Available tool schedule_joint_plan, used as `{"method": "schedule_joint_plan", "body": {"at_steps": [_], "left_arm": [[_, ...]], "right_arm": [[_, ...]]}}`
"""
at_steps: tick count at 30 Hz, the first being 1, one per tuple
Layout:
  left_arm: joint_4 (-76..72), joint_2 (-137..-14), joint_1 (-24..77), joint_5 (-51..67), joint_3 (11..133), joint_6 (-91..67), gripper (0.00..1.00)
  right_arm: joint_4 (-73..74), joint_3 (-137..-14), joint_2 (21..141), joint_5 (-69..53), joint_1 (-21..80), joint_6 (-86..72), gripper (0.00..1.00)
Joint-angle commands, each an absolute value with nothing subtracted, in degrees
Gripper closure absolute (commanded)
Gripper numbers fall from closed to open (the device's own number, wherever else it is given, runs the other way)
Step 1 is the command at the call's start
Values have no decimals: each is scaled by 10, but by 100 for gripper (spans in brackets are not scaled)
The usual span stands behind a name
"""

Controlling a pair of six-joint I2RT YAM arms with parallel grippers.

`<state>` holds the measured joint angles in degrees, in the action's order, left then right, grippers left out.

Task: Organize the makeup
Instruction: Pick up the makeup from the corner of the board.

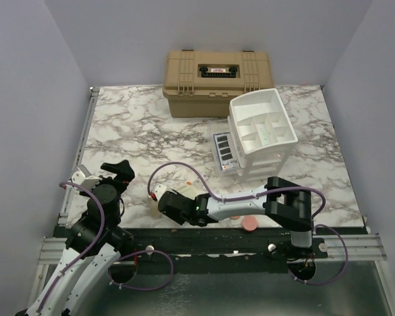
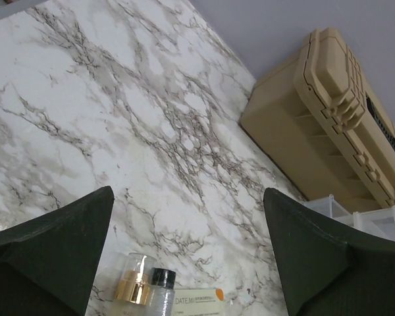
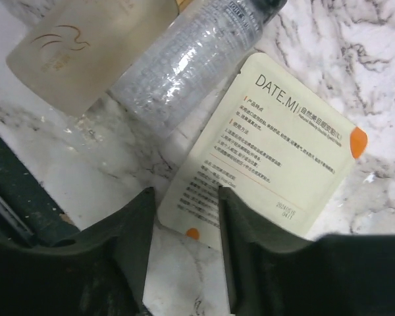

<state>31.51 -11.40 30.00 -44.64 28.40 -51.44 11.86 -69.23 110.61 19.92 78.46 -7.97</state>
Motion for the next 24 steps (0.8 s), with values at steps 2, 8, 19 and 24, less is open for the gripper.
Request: {"method": "schedule_joint_plan", "body": {"at_steps": [2, 8, 19, 24], "left_arm": [[332, -107, 297, -464, 292, -514, 3], [333, -103, 297, -463, 290, -515, 3], [314, -131, 297, -435, 286, -511, 2], [293, -156, 297, -407, 285, -496, 2]], "right_arm": [[152, -680, 1123, 257, 789, -76, 62], [153, -655, 1119, 238, 790, -115, 87], [148, -666, 1047, 297, 787, -133, 99], [165, -666, 1020, 294, 780, -134, 99]]}}
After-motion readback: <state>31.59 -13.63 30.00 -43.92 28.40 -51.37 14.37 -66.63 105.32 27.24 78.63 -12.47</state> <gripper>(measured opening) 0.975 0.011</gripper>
